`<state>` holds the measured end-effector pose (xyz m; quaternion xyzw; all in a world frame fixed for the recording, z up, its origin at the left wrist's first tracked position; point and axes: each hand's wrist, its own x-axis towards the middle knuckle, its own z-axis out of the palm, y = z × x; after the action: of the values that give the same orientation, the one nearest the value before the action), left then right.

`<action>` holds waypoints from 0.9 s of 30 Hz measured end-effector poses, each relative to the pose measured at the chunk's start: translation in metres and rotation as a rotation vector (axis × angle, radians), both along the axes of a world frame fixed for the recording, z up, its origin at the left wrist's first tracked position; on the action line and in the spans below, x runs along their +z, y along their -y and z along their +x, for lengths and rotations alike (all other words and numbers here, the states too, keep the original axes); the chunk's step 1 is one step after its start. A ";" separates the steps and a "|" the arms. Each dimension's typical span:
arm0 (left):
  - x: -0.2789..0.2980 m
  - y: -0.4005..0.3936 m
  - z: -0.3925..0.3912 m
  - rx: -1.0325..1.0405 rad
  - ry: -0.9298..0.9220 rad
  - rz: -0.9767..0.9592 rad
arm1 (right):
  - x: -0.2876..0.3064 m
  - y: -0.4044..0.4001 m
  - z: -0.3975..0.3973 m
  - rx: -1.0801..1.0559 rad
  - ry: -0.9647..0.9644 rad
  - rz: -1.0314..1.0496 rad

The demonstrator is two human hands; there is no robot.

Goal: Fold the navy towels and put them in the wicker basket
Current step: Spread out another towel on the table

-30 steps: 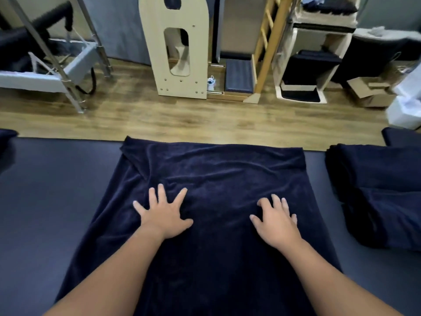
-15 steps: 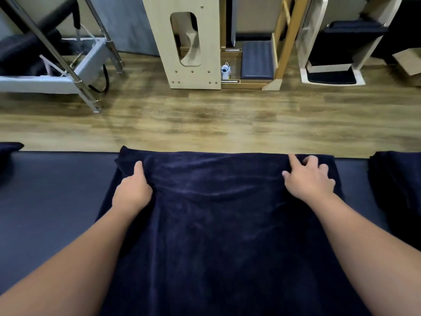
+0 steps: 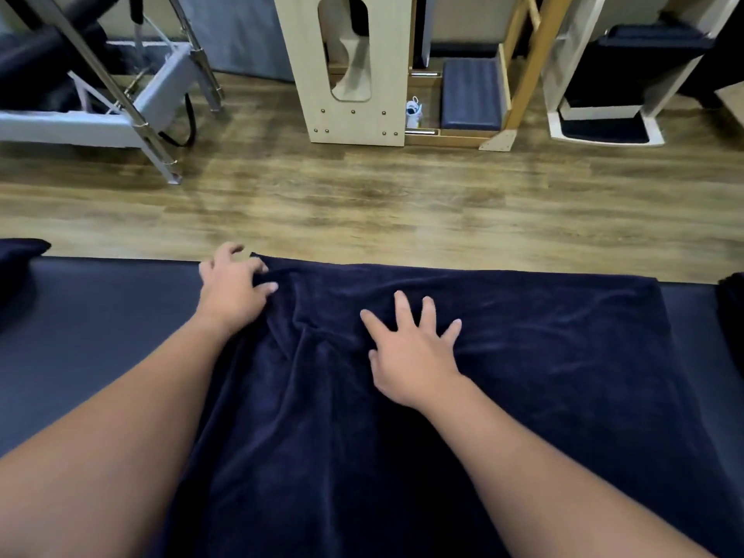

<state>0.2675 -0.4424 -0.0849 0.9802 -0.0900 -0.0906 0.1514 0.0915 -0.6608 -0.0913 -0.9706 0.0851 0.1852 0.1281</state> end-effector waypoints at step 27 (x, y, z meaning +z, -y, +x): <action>0.039 -0.123 -0.090 -0.121 -0.433 0.398 | 0.009 -0.116 0.045 0.171 0.124 -0.016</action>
<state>0.1776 -0.3195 -0.0460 0.9413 -0.0945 -0.3222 -0.0334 0.1367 -0.5450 -0.0827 -0.9849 -0.0046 0.1343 0.1090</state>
